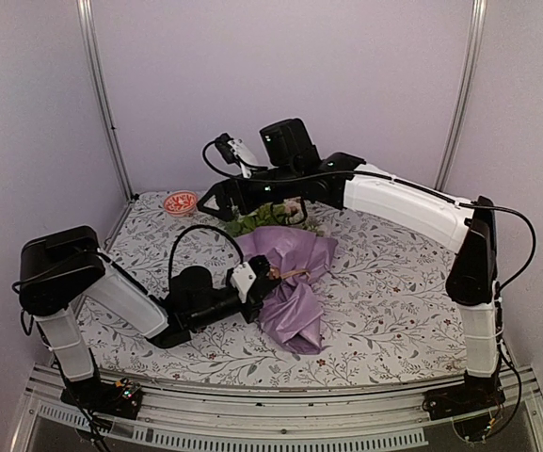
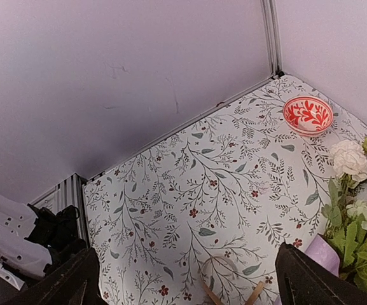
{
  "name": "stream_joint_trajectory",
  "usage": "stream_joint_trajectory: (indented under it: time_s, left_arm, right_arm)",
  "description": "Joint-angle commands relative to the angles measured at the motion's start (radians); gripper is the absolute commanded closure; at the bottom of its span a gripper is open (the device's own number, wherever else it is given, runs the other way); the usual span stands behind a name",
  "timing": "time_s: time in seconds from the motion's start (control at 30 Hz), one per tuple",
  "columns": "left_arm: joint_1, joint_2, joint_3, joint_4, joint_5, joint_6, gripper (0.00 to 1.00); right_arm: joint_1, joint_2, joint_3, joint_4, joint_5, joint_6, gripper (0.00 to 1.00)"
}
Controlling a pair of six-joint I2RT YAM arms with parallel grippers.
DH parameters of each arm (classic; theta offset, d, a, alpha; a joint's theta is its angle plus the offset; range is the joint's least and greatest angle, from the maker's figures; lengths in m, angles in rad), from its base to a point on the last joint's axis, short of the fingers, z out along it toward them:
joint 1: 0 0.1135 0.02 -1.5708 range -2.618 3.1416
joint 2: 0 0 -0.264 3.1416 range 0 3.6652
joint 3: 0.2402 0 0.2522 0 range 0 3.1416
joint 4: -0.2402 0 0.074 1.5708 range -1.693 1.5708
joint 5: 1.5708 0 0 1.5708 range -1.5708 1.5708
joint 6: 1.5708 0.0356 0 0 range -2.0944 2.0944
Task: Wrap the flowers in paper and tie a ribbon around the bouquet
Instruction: Cross the half-tied ribbon over the folded bouquet.
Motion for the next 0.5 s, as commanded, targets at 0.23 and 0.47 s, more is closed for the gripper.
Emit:
stream_joint_trajectory:
  time_s: [0.23, 0.47]
  left_arm:
    - [0.015, -0.032, -0.003, 0.021, 0.039, -0.112, 1.00]
    - [0.041, -0.035, 0.019, -0.021, 0.077, -0.157, 1.00]
  right_arm:
    - [-0.205, -0.321, -0.467, 0.152, -0.342, -0.119, 0.16]
    - [-0.167, -0.445, -0.874, 0.404, -0.422, -0.103, 0.35]
